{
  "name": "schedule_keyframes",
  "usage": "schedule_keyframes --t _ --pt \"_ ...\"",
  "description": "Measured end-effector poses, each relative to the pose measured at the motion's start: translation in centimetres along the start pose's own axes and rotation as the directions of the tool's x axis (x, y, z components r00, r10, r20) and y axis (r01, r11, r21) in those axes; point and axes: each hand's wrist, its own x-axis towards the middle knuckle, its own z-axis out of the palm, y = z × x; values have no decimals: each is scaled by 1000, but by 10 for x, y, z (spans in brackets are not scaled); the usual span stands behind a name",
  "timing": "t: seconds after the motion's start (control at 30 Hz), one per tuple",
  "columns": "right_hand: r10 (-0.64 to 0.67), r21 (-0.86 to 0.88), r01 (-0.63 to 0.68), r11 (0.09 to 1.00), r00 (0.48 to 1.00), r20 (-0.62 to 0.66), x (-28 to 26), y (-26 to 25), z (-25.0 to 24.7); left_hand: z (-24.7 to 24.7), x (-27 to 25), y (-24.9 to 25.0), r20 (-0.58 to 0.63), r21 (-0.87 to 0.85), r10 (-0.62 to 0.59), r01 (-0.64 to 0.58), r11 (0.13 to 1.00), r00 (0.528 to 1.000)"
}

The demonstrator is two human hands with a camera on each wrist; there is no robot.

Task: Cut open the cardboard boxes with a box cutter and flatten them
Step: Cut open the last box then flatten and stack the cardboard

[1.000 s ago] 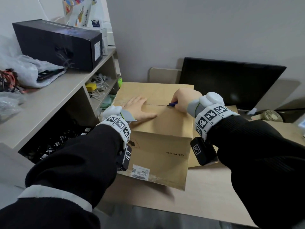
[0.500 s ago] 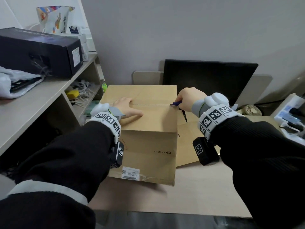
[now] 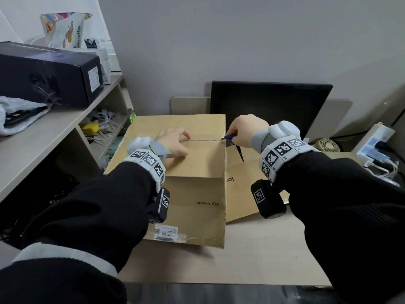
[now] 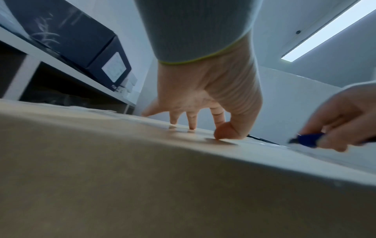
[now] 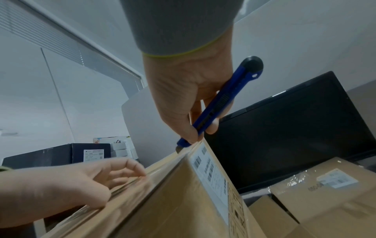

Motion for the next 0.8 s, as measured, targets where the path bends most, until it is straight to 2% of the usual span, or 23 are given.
schedule_keyframes --t 0.1,0.2,0.47,0.8 --pt "-41 21 41 999 999 -16 -1 -7 4 8 3 14 -8 19 92 -92 996 996" --pt "-56 12 56 998 998 18 0 -14 8 12 4 20 -22 13 123 -123 992 992" --pt "-46 -92 47 995 999 18 3 -14 7 15 6 16 -2 -1 84 -84 996 996" --pt "-12 -64 13 998 1000 2 1 -2 7 12 7 12 37 -17 75 -74 997 997"
